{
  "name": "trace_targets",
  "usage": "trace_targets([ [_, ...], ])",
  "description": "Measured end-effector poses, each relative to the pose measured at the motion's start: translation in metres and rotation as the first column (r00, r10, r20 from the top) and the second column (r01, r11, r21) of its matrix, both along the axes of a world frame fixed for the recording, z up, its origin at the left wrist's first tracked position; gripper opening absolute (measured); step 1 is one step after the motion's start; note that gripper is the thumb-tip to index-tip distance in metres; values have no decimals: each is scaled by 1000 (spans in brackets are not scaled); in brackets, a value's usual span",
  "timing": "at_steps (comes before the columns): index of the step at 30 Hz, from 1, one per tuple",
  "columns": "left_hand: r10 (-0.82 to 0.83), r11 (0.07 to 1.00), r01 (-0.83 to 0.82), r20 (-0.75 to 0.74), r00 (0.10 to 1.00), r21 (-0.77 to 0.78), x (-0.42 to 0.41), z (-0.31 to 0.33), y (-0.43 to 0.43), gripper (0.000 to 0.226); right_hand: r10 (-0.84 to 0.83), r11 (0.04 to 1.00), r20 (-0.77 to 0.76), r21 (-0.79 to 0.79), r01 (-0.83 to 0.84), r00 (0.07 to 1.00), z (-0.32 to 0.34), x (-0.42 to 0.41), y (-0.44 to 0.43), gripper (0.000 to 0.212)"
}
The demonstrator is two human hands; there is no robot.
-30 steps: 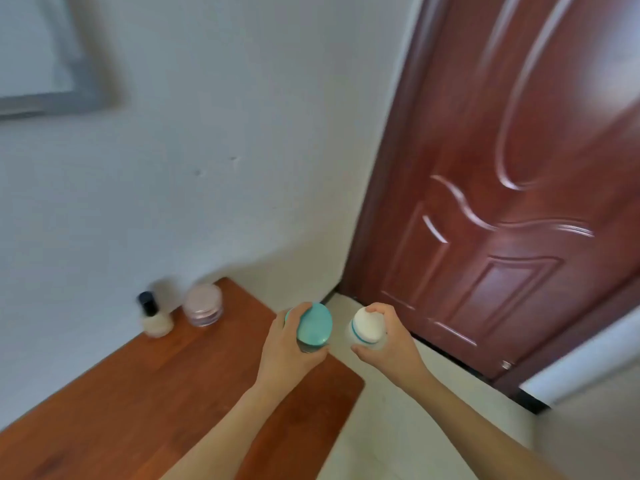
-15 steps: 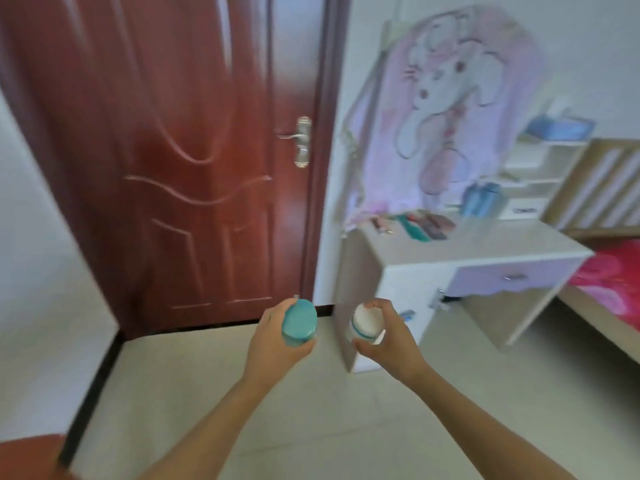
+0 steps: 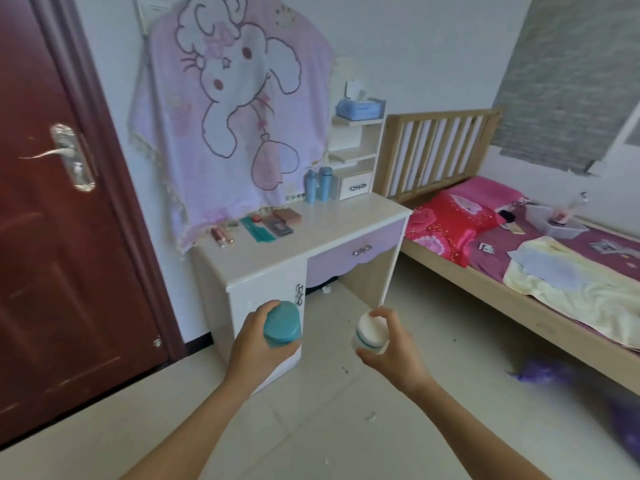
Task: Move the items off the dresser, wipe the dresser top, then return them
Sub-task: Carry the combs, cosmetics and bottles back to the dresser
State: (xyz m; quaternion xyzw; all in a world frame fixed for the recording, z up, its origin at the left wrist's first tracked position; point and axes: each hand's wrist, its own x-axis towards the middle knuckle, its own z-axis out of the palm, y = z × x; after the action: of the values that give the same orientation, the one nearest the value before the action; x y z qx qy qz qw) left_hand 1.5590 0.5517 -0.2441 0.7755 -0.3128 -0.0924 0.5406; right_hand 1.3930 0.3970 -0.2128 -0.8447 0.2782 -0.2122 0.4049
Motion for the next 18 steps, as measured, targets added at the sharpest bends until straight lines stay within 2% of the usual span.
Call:
trace_targets([
  [5, -5, 1000, 5, 10, 1000, -26, 40, -4, -45, 65, -16, 999, -16, -48, 15, 1000, 1, 32, -51, 51],
  [13, 42, 997, -44, -34, 999, -62, 151, -3, -132, 63, 3, 996, -74, -85, -10, 997, 13, 138, -145, 51],
  [18, 60, 998, -61, -34, 998, -33, 200, -7, -186, 65, -58, 998, -82, 14, 60, 995, 1, 174, -190, 51],
])
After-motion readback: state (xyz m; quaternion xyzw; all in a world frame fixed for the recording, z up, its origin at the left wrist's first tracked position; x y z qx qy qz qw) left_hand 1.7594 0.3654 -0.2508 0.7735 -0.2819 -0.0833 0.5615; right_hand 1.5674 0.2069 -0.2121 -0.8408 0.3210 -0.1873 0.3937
